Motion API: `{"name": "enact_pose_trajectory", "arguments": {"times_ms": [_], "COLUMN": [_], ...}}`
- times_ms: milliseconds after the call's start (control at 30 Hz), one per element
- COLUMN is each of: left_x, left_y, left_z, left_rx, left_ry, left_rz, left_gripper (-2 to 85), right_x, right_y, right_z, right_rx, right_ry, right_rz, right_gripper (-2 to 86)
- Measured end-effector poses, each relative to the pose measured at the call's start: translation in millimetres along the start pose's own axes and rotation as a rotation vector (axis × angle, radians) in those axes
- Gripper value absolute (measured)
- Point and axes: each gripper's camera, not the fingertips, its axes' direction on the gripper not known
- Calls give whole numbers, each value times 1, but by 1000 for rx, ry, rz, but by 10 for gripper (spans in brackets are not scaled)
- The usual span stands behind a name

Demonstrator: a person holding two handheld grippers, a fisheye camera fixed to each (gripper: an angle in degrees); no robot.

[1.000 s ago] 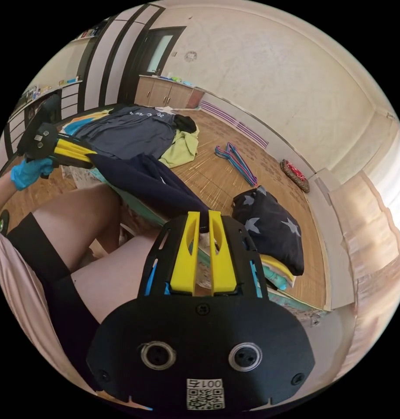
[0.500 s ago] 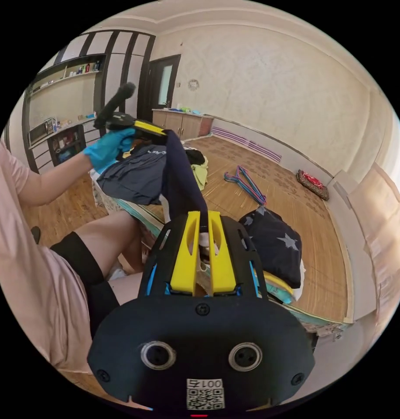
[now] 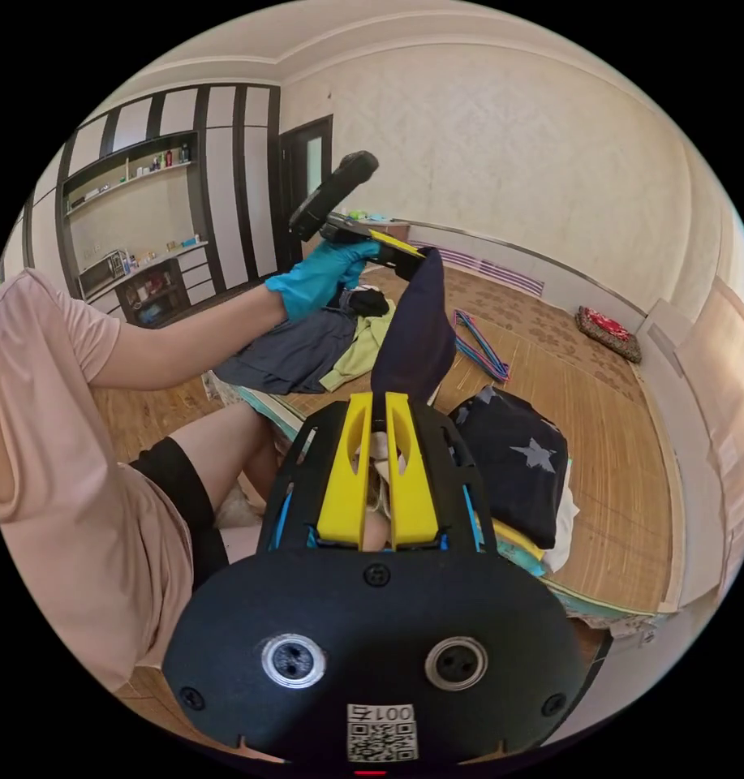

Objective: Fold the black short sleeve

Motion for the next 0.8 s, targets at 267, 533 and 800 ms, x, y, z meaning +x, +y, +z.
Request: {"name": "enact_pose_trajectory", "arguments": {"times_ms": [267, 533, 800], "left_x": [30, 84, 77], "left_y": [-106, -156, -170], "left_z": [82, 238, 229], "left_rx": [-42, -379, -237], "left_ry": [100, 377, 277], "left_rz": [4, -6, 50], "left_gripper": [-13, 2, -8], "right_x": [121, 265, 254], "right_y": [2, 111, 129], "right_z": [-13, 35, 60], "right_rx": [23, -46, -214], "right_ry": [71, 87, 381], "right_rz": [102, 647, 529], "right_gripper": [20, 12, 7]}}
